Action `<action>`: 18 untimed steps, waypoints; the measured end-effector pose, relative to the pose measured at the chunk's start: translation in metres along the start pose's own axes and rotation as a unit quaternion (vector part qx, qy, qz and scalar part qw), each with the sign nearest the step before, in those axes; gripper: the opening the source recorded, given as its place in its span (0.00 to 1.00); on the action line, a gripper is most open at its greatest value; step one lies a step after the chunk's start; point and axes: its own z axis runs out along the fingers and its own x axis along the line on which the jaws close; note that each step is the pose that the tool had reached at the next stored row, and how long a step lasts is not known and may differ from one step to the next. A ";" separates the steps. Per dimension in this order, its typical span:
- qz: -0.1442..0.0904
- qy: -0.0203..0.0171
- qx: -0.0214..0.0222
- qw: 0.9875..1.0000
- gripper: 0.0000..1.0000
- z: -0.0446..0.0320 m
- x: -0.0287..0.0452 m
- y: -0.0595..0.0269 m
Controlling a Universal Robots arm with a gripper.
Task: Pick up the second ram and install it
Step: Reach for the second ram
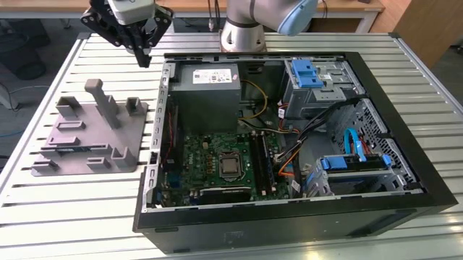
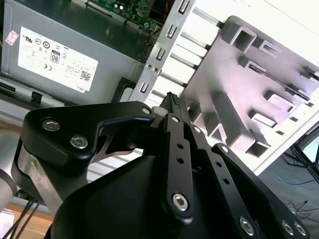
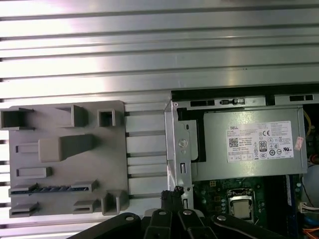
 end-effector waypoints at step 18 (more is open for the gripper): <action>0.000 0.000 0.000 1.000 0.10 0.0027 0.0418 -0.0033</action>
